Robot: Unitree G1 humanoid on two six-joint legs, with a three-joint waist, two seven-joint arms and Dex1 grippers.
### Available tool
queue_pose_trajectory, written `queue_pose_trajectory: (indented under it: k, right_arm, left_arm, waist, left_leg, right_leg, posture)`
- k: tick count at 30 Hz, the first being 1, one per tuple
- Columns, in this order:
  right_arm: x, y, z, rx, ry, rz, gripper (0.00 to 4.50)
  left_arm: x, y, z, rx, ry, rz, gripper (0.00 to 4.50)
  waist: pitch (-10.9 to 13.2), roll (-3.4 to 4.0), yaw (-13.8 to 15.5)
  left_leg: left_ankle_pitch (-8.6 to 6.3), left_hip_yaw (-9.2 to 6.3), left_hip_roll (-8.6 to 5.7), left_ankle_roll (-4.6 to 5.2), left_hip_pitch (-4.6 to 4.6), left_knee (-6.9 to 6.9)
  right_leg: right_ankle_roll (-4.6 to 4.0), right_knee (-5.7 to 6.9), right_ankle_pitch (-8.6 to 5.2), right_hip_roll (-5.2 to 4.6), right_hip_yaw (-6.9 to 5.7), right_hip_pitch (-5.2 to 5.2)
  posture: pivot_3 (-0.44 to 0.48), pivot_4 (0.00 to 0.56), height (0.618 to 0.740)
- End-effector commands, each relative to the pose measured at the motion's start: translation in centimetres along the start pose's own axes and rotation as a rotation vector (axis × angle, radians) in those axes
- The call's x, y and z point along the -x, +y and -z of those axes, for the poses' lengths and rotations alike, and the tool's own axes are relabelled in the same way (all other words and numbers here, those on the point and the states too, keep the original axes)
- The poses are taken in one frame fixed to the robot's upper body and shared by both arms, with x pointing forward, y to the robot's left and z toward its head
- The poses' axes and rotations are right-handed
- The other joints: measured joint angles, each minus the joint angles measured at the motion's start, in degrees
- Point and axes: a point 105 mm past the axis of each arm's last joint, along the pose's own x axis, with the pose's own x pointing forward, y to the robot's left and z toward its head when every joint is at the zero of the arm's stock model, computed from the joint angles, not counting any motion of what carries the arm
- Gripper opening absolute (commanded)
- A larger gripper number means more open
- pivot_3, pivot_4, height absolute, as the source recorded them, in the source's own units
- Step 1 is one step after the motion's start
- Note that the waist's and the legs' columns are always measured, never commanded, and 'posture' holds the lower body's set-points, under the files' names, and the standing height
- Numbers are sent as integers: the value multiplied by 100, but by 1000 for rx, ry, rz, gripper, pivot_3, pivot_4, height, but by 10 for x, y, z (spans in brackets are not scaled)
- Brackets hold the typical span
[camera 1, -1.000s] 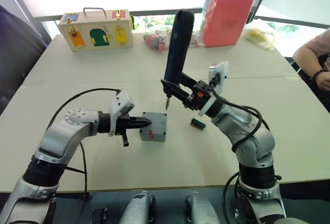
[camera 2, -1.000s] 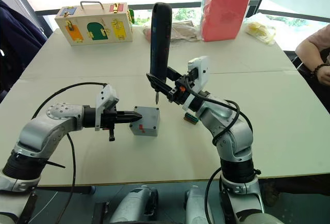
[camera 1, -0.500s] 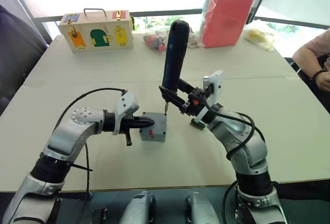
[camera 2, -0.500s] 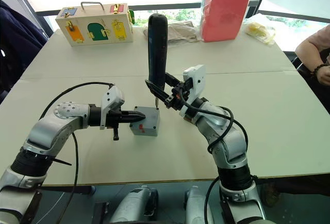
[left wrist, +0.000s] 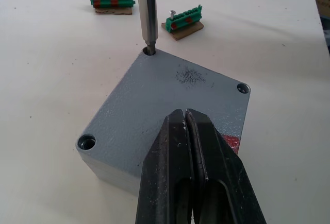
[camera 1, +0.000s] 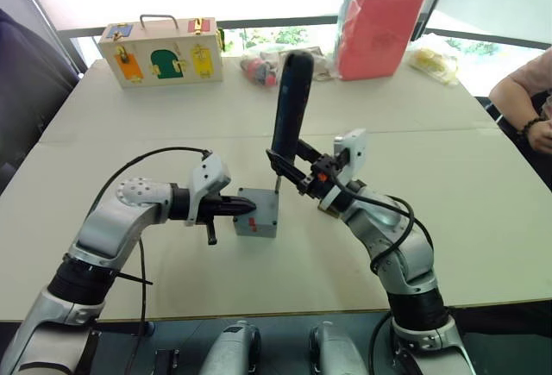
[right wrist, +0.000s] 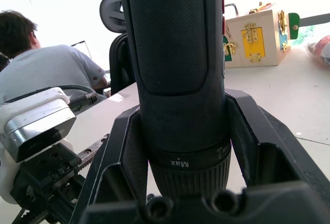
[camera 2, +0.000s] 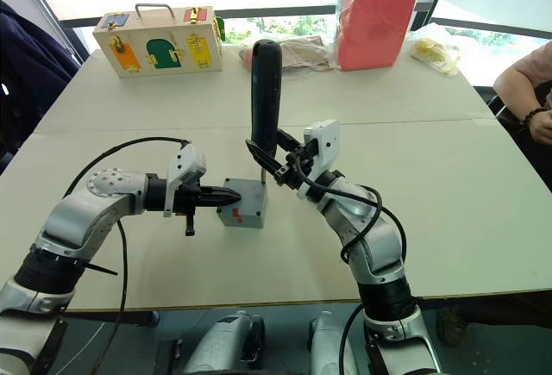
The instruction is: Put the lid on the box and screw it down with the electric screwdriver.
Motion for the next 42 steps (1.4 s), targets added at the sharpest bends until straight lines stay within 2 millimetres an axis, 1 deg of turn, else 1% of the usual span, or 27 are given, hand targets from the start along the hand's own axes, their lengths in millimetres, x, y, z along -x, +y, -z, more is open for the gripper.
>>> queue_pose_trajectory:
  k: [1,4,7,11,13,17,20,22,23,26,29,31,33,35,37,42]
  right_arm:
    - [0,7,0,-36,-21,-33,1793]
    - [1,12,8,-27,5,-54,1793]
    - [1,18,11,-2,11,-74,1793]
    - [3,28,20,85,38,-121,1793]
    - [3,30,24,91,34,-123,1793]
    - [0,27,23,66,-11,-80,1793]
    - [-3,26,27,47,-8,-47,1793]
    - [-2,22,36,-30,14,9,1793]
    - [0,21,45,-19,47,21,1793]
    - [4,21,59,14,106,32,1793]
    - [8,25,66,39,133,30,1793]
    - [12,24,73,53,160,49,1793]
    - [17,22,79,52,179,62,1793]
    - [19,23,84,58,193,57,1793]
    - [21,24,89,58,209,57,1793]
    - [21,18,99,49,253,84,1793]
  left_arm:
    - [3,1,9,20,43,-14,0]
    - [4,1,11,27,48,-13,0]
    - [4,-1,13,33,55,-11,0]
    - [7,-3,14,45,65,-9,0]
    - [7,-5,14,50,69,-10,0]
    - [8,-7,17,61,81,-11,0]
    - [8,-9,22,75,90,-9,0]
    - [8,-9,25,77,99,-8,0]
    - [8,-9,26,77,101,-8,0]
    - [7,-9,27,77,104,-3,0]
    - [8,-11,29,78,109,5,0]
    - [7,-12,31,80,111,9,0]
    - [7,-13,32,82,111,11,0]
    - [6,-12,32,82,110,12,0]
    - [5,-12,32,83,108,13,0]
    - [3,-12,32,85,101,10,0]
  waist:
    - [0,0,0]
    - [-1,-1,-1]
    - [-2,-2,-9]
    - [-8,-1,-15]
    - [-14,-4,-15]
    - [-22,-10,-14]
    - [-22,-9,-24]
    - [-24,-10,-23]
    - [-27,-10,-23]
    - [-52,-9,-24]
    - [-85,-8,-23]
    - [-98,-9,-23]
    - [-113,-7,-16]
    - [-127,-10,-16]
    - [-138,-17,-16]
    - [-163,-25,-11]
  left_leg:
    - [0,0,0,0,2,0]
    - [-1,3,0,2,20,-3]
    - [-6,7,0,9,49,-7]
    - [-10,7,2,14,53,-8]
    - [-9,7,2,12,55,-8]
    - [-9,7,2,13,65,-11]
    - [-15,7,3,21,94,-20]
    - [-27,7,3,38,133,-30]
    - [-34,5,4,48,154,-36]
    - [-34,4,4,46,160,-47]
    - [-34,4,4,45,167,-57]
    - [-33,4,4,43,188,-74]
    - [-33,4,4,43,241,-105]
    - [-40,3,5,40,268,-114]
    - [-42,1,6,39,270,-114]
    - [-43,-1,7,37,270,-114]
  right_leg:
    - [0,0,0,0,0,1]
    - [-1,0,-2,0,0,16]
    - [-3,0,-10,-1,0,41]
    - [-6,4,-15,-1,1,41]
    - [-6,4,-16,-1,1,42]
    - [-7,3,-18,0,1,52]
    - [-11,1,-21,0,2,76]
    - [-20,-16,-31,-1,4,107]
    - [-26,-21,-37,0,5,125]
    - [-30,-21,-40,1,6,125]
    - [-32,-26,-41,1,6,126]
    - [-32,-40,-41,1,7,129]
    - [-33,-65,-42,1,6,176]
    - [-38,-74,-49,1,5,202]
    - [-38,-73,-49,0,5,203]
    - [-39,-74,-50,-1,5,203]
  posture:
    - [0,150,740]
    - [0,150,740]
    - [0,150,740]
    - [0,150,740]
    - [0,150,740]
    - [0,150,740]
    - [0,150,740]
    - [0,150,740]
    - [0,150,740]
    - [0,150,740]
    - [0,150,740]
    - [0,150,740]
    - [0,150,740]
    - [0,150,740]
    - [0,150,740]
    - [0,150,740]
